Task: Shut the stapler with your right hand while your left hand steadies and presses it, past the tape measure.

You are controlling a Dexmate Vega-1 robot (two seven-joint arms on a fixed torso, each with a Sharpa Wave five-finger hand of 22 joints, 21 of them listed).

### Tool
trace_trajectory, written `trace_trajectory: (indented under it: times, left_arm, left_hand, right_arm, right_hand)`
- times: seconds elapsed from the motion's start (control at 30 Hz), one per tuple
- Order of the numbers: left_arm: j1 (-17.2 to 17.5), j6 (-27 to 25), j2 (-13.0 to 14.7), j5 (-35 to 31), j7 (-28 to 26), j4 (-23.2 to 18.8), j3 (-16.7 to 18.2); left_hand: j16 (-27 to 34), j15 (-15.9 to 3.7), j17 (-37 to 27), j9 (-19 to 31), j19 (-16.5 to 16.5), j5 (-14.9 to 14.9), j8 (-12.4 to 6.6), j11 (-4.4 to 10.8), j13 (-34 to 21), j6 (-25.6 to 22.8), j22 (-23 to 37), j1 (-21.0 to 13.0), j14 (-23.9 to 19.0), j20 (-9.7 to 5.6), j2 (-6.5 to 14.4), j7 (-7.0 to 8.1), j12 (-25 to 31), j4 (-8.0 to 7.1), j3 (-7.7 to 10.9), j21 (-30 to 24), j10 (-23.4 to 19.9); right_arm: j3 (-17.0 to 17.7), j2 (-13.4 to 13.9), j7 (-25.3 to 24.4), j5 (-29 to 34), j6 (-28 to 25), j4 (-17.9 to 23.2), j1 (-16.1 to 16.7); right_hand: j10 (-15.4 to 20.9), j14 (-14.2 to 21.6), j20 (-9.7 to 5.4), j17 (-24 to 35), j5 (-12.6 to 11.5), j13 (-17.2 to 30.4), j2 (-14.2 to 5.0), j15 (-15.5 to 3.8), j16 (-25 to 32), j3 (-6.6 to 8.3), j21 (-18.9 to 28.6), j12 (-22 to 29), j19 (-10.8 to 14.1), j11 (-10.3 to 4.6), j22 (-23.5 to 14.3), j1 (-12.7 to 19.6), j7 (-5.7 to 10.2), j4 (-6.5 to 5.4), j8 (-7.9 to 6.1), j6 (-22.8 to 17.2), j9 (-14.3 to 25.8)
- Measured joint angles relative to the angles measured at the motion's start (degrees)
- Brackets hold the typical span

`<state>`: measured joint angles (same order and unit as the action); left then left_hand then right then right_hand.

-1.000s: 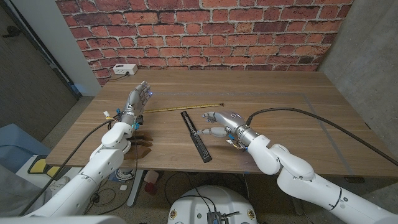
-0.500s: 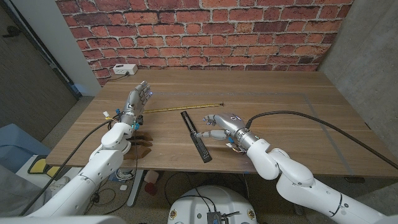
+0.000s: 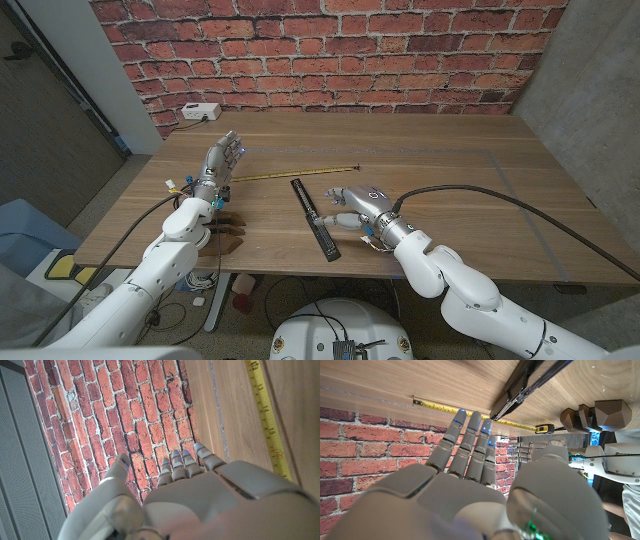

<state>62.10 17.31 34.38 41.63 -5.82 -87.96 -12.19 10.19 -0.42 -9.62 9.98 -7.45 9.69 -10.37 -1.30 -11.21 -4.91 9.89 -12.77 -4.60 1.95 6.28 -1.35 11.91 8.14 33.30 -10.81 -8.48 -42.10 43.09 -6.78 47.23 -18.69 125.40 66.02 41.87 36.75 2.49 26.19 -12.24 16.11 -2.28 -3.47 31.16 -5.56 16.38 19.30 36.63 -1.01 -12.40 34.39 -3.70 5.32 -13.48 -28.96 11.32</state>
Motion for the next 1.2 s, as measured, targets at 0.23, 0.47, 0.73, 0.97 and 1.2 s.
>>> trace_trajectory:
  times: [0.23,0.47,0.73,0.97,1.2]
  left_arm:
    - [-0.41,0.00,-0.32,0.00,0.01,0.82,-0.06]
    - [-0.99,0.07,-0.58,0.03,0.69,1.80,-0.30]
    - [-1.68,0.35,-0.87,0.25,1.38,2.80,-0.54]
    - [-2.00,0.45,-0.95,0.35,1.69,3.30,-0.59]
    - [-2.16,0.57,-1.05,0.63,1.97,3.64,-0.62]
  left_hand:
    - [0.00,0.00,0.00,0.00,0.00,0.00,0.00,0.00,0.00,-0.02,0.00,-0.17,0.00,0.00,-0.17,-0.02,0.00,0.00,0.00,0.00,0.00]
    - [0.00,0.00,0.00,0.00,0.00,0.00,0.00,-0.23,0.00,-0.26,0.00,-0.23,0.00,0.00,-0.24,-0.37,0.00,0.00,0.00,0.00,0.22]
    - [0.00,0.00,-0.08,0.00,0.00,0.00,0.00,-0.22,0.00,-0.22,0.00,-0.23,0.00,0.00,-0.24,-0.66,0.00,0.00,0.00,0.00,0.22]
    - [0.00,0.00,-0.14,0.00,0.08,0.00,0.00,-0.22,0.00,-0.31,0.00,-0.22,0.00,-0.09,-0.22,-0.74,0.00,-0.35,-0.35,0.00,0.22]
    - [0.00,0.00,-0.14,0.00,0.21,0.00,0.00,-0.22,0.00,-0.20,0.00,0.38,0.00,-0.21,-0.03,-0.84,0.00,-0.72,-0.72,0.00,0.22]
  right_arm:
    - [-0.13,-0.20,-0.39,1.10,-1.01,-0.12,0.09]
    - [-1.01,-1.44,-0.28,2.01,-1.99,-0.70,0.40]
    - [-1.95,-1.95,1.33,3.38,-3.38,-0.72,0.20]
    - [-2.44,-2.27,1.82,4.13,-4.04,-0.72,0.10]
    - [-2.95,-2.53,2.37,4.73,-4.45,-0.81,-0.03]
  right_hand:
    - [0.00,0.00,0.08,0.00,0.43,0.00,0.00,0.00,0.00,0.00,0.30,0.00,0.59,0.00,0.00,0.00,0.61,0.00,-0.20,-1.24,0.00]
    - [-0.01,0.51,0.07,-0.17,0.43,-0.16,0.00,-0.11,-0.45,-0.20,1.14,0.00,1.37,0.00,-0.35,0.00,2.17,0.20,-1.12,-3.59,0.29]
    - [-0.01,0.51,0.07,-0.17,0.43,-0.16,0.00,-0.11,-0.68,-0.19,1.14,-0.29,1.37,-0.01,-0.53,0.01,2.13,0.20,-1.12,-3.63,0.29]
    - [3.61,3.50,0.05,-0.44,0.89,-0.70,0.21,-0.43,-0.68,-0.19,3.00,0.21,3.24,0.51,-1.53,-0.19,0.82,0.20,-2.20,-7.44,0.29]
    - [5.24,5.37,-0.85,-0.44,0.89,-1.04,0.52,-0.83,-0.43,-0.67,4.07,0.44,4.34,0.31,-2.12,-1.01,0.95,-0.27,-2.23,-9.34,0.12]
